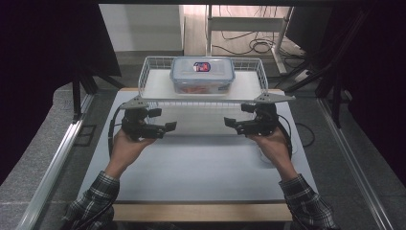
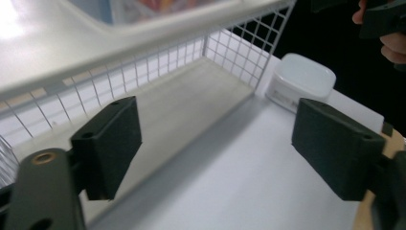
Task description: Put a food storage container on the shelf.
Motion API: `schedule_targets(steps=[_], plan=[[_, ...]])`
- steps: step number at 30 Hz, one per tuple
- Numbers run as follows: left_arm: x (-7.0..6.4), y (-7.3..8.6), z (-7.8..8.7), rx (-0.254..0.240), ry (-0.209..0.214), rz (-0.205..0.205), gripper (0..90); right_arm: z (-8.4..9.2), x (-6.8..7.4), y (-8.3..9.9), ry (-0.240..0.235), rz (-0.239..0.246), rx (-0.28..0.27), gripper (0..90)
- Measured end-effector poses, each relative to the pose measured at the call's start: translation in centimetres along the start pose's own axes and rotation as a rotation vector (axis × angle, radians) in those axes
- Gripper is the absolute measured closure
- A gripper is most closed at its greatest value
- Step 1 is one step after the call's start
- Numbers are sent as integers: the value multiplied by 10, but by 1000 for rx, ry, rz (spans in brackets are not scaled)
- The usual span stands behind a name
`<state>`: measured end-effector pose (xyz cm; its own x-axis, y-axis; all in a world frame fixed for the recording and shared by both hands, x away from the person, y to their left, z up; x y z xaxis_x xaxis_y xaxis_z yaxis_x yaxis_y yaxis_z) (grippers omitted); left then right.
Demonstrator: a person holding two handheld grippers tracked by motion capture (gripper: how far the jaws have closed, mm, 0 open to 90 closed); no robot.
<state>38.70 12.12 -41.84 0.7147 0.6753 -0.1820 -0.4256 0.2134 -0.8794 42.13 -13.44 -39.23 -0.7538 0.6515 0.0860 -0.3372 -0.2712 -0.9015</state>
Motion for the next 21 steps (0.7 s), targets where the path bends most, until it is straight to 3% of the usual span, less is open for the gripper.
schedule_targets(steps=[8,21], plan=[[-16,31,3,22,-16,-22,169,4,14,26,-5,41,28,71],[-26,77,-3,81,-46,-26,85,8,22,65,24,75,60,29]])
Point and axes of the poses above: each handheld gripper's, and its own axes: z roughly backward along the jaws, y roughly out of its underside, x roughly to its left, the point moved 8 cm from there along -z, roughly forward along the jaws, and after that the axes turned 2 degrees about y, right-handed, at the moved point
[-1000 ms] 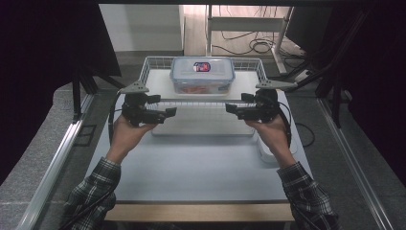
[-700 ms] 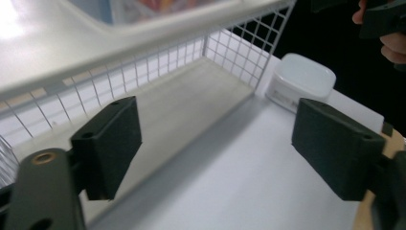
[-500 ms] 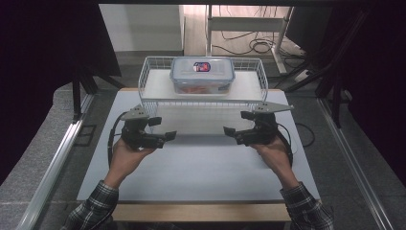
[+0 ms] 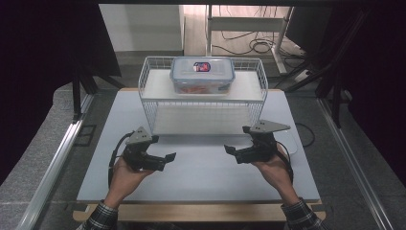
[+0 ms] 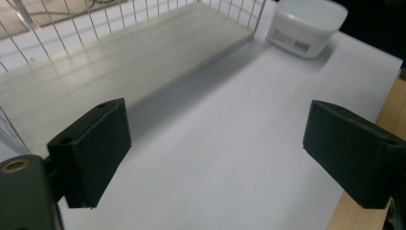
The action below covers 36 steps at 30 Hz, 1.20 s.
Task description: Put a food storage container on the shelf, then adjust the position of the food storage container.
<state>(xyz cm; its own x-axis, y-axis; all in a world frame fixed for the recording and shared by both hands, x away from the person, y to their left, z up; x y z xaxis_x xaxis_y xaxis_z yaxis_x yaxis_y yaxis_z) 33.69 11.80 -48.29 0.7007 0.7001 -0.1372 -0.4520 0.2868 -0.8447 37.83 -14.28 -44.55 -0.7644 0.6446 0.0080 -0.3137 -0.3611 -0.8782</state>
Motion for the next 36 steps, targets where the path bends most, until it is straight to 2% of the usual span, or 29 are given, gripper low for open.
schedule_targets(steps=[1,2,5,8,11,12,13,15,16,18,19,20,21,23,24,26,27,32,34,35,36], plan=[[-2,7,-1,0,7,7,81,0,2,3,-7,-6,1,27],[-2,7,-1,0,7,7,74,1,3,6,-9,-8,3,26],[-5,27,-8,36,17,27,53,0,7,17,-19,-11,11,24],[-6,34,-9,37,16,28,40,-1,9,24,-21,-10,11,24],[-10,42,-10,12,-1,2,35,-1,13,32,-25,-11,-1,27],[-11,45,-11,6,-9,-14,32,-1,14,35,-27,-9,-5,28],[-12,50,-11,4,-31,-47,24,-1,16,41,-25,-4,-9,28],[-13,52,-11,4,-40,-61,23,-1,17,43,-22,-2,-9,29],[-14,55,-12,4,-42,-67,19,-1,19,50,-23,-6,-5,30],[-16,58,-12,3,-35,-64,19,-1,19,53,-24,-6,1,30],[-18,62,-15,14,-29,-61,18,-4,22,62,-26,-3,24,30],[-18,62,-15,14,-29,-61,16,-4,22,62,-26,-3,24,30],[-18,66,-17,32,-34,-74,14,-8,23,74,-23,14,61,30],[-18,67,-18,39,-39,-79,14,-10,23,77,-20,18,73,30],[-17,68,-19,39,-45,-85,13,-14,22,84,-14,25,103,29],[-17,68,-19,37,-47,-85,12,-15,22,85,-14,18,112,29],[-15,68,-19,28,-49,-87,10,-16,20,86,-8,0,119,28],[-10,70,-19,16,-44,-63,6,-13,12,82,19,-23,110,4],[-10,71,-21,19,-32,-48,12,-7,1,76,55,-65,102,0],[-10,71,-21,19,-32,-48,12,-7,1,76,55,-65,102,0],[-11,70,-22,18,-33,-57,12,-1,-10,73,71,-82,105,0]])
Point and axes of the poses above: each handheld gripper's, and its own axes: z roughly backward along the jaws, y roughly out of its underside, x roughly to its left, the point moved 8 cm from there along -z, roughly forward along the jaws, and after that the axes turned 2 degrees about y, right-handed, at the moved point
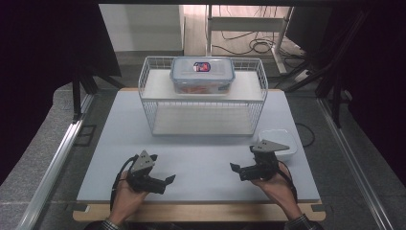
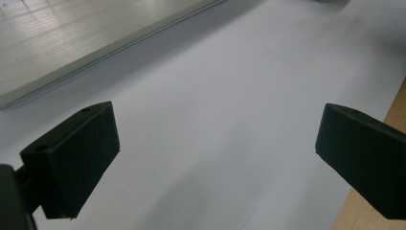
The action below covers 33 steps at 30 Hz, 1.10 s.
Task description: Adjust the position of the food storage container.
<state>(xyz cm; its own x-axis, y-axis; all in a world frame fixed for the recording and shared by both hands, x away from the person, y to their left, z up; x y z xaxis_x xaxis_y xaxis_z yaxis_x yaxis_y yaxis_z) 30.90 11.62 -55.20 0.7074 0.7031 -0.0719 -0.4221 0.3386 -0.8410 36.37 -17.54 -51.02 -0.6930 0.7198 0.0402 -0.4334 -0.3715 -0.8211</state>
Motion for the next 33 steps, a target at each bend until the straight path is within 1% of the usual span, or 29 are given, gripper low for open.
schedule_targets(steps=[1,2,3,4,6,8,10,12,13,14,16,17,18,20,21,22,23,24,25,26,29,30,31,32,33], plan=[[0,0,0,0,0,0,12,0,0,0,0,0,0,0],[-2,0,-1,1,3,-9,11,6,-13,-3,18,-24,1,0],[-2,0,-2,3,4,-14,10,8,-18,-4,27,-32,1,2],[-3,0,-2,5,4,-17,10,11,-26,-5,48,-44,1,29],[-3,0,-3,8,7,-19,9,18,-43,-8,93,-59,-1,118],[-3,1,-4,9,22,-17,7,24,-59,-8,111,-95,2,254],[-3,1,-4,8,21,-18,7,29,-74,-7,131,-115,7,375],[-3,1,-4,10,19,-18,8,32,-87,-4,155,-118,18,500],[-3,1,-4,10,19,-18,8,32,-87,-4,155,-118,18,500],[-3,1,-4,13,19,-16,9,34,-98,-1,172,-118,32,592],[-3,2,-5,18,20,-17,9,35,-106,1,185,-115,35,658],[-3,2,-5,18,20,-17,9,35,-106,1,185,-115,35,658],[-3,2,-5,22,22,-20,10,36,-114,2,198,-111,38,732],[-3,3,-5,28,19,-28,10,37,-120,2,218,-102,44,802],[-3,3,-5,28,19,-28,10,37,-120,2,218,-102,44,802],[-3,3,-6,29,18,-31,10,38,-124,1,228,-98,43,844],[-3,3,-6,30,16,-33,11,39,-131,0,245,-91,41,896],[-3,2,-6,29,14,-33,11,39,-136,-1,254,-91,43,897],[-3,2,-6,29,14,-33,11,39,-136,-1,254,-91,43,897],[-3,3,-6,30,14,-33,11,40,-140,-1,261,-98,46,897],[-3,3,-6,32,12,-34,12,42,-155,-1,278,-146,40,898],[-2,3,-7,33,11,-32,12,44,-166,0,301,-170,42,898],[-2,3,-7,33,11,-32,12,44,-166,0,301,-170,42,898],[-2,3,-7,34,9,-33,12,46,-176,1,328,-193,41,898],[-2,3,-7,36,8,-33,12,47,-180,1,341,-196,40,898]])
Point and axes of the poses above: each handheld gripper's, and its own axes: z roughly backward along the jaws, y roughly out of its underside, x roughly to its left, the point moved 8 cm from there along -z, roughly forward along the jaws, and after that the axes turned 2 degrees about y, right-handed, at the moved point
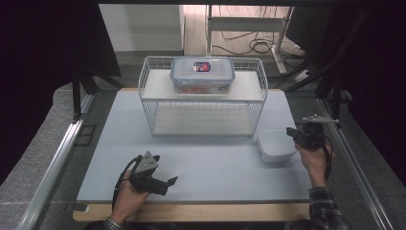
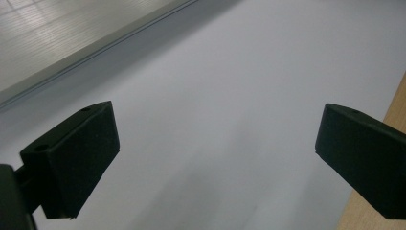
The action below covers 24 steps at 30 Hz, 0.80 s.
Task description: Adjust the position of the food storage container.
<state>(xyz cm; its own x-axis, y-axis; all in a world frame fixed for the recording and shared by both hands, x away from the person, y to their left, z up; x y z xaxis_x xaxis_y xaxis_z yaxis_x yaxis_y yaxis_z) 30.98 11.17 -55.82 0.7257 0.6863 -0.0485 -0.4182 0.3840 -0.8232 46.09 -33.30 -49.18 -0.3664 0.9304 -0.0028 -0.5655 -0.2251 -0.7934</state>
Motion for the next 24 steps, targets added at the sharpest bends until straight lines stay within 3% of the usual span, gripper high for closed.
schedule_targets(steps=[6,14,18,22,24], plan=[[1,1,-1,6,-4,4,14,-3,-25,1,66,-24,-2,897],[0,2,-3,18,-8,-1,15,-16,-36,13,94,-18,39,896],[0,2,-3,24,-9,-5,16,-20,-33,19,72,-18,64,896],[-1,2,-3,23,-10,-10,16,-21,-29,20,85,-2,76,896],[-1,2,-3,22,-7,-11,18,-20,-21,21,55,-3,82,897]])
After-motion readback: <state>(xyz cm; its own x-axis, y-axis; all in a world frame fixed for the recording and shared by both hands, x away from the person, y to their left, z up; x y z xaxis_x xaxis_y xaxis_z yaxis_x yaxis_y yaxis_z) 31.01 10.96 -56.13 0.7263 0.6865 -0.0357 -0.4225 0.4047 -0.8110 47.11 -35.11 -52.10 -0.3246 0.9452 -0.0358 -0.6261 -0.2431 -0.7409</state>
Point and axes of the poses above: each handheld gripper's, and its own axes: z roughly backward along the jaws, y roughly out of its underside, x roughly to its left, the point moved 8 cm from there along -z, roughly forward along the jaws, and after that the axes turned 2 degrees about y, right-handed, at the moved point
